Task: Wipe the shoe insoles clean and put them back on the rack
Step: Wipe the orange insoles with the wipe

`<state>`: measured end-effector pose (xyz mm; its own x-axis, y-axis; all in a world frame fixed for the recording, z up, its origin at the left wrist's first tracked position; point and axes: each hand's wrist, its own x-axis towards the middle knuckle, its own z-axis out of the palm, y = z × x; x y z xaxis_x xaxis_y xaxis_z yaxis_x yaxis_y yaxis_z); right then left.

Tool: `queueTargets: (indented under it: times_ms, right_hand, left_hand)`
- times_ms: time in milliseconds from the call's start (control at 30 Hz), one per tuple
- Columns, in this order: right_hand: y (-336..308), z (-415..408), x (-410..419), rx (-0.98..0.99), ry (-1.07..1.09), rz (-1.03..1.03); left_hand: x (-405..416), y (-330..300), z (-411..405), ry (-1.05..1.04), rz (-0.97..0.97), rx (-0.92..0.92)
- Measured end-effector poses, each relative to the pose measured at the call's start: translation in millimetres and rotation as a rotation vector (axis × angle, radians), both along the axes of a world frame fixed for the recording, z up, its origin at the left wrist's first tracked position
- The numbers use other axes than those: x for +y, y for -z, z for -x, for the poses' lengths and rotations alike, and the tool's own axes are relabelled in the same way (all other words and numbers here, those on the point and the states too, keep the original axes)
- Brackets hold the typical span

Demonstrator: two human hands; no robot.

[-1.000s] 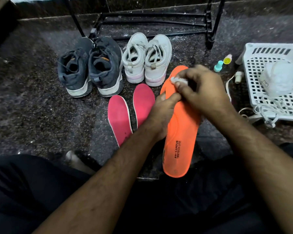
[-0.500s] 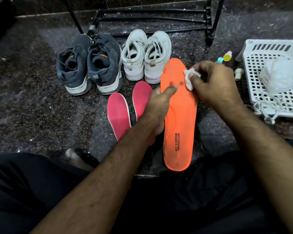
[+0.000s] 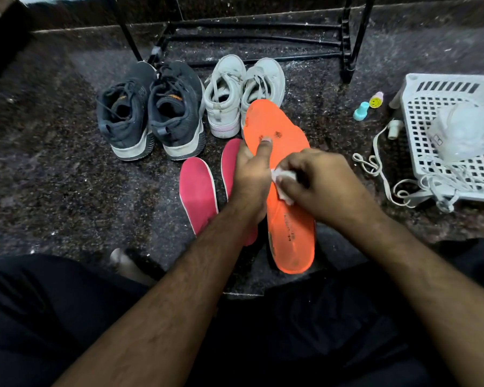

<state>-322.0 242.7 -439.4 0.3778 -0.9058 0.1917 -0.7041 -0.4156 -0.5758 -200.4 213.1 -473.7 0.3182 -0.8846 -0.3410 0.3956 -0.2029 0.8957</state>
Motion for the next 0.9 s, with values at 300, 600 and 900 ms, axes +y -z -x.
queueTargets:
  times_ms: [300, 600, 900]
  right_hand:
    - [-6.2, 31.9, -32.5, -0.183, 0.364, -0.054]
    - [-8.9, 10.5, -4.6, -0.098, 0.082, -0.089]
    - [-10.9, 15.2, -25.3, -0.202, 0.245, -0.041]
  left_hand:
    - [11.9, -9.1, 2.1, 0.364, 0.122, 0.179]
    - [8.5, -1.5, 6.9, 0.476, -0.080, 0.257]
    - [14.7, -12.6, 7.9, 0.438, -0.110, 0.300]
